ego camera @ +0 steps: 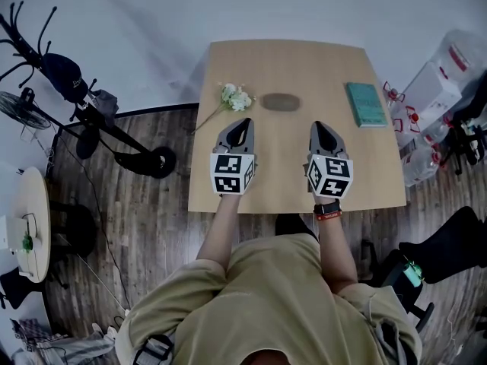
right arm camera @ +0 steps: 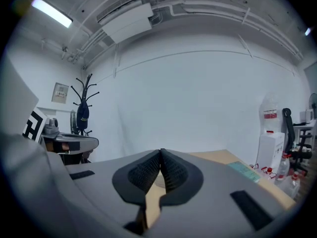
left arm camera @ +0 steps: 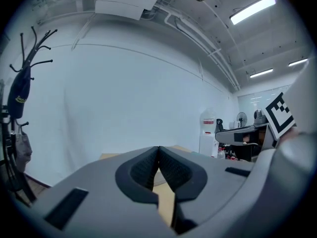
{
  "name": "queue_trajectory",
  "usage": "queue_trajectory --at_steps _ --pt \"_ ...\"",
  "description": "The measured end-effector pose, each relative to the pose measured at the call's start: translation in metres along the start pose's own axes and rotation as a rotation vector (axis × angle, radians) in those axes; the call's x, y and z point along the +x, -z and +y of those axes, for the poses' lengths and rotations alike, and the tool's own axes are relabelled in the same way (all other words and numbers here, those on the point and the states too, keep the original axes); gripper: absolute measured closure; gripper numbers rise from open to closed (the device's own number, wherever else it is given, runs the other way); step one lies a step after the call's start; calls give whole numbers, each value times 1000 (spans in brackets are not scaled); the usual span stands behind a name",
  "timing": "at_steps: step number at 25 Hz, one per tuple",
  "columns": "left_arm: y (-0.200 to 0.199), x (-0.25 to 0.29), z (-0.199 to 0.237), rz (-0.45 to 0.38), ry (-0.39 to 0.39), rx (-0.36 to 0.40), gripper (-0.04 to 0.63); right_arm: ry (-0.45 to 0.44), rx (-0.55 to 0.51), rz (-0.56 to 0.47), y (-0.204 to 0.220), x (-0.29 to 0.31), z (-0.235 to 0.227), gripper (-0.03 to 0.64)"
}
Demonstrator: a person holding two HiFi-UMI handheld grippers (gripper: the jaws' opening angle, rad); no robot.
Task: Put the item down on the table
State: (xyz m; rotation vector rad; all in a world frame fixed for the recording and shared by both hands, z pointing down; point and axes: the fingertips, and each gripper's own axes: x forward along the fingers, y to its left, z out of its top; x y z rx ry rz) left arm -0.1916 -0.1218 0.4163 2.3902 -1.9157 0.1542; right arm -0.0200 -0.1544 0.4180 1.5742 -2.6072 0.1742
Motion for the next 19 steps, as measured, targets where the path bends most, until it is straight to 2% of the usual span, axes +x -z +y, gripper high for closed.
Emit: queue_trajectory --at_steps 8,12,15,19 --pt "3 -1 -2 -18 12 3 571 -18 6 36 14 -2 6 604" --pt "27 28 -7 45 38 12 571 -18 19 99 38 13 -10 604" --pt "49 70 -3 126 64 60 571 -11 25 163 61 41 -31 604" --pt "69 143 21 209 51 201 571 -35 31 304 106 91 -62 604"
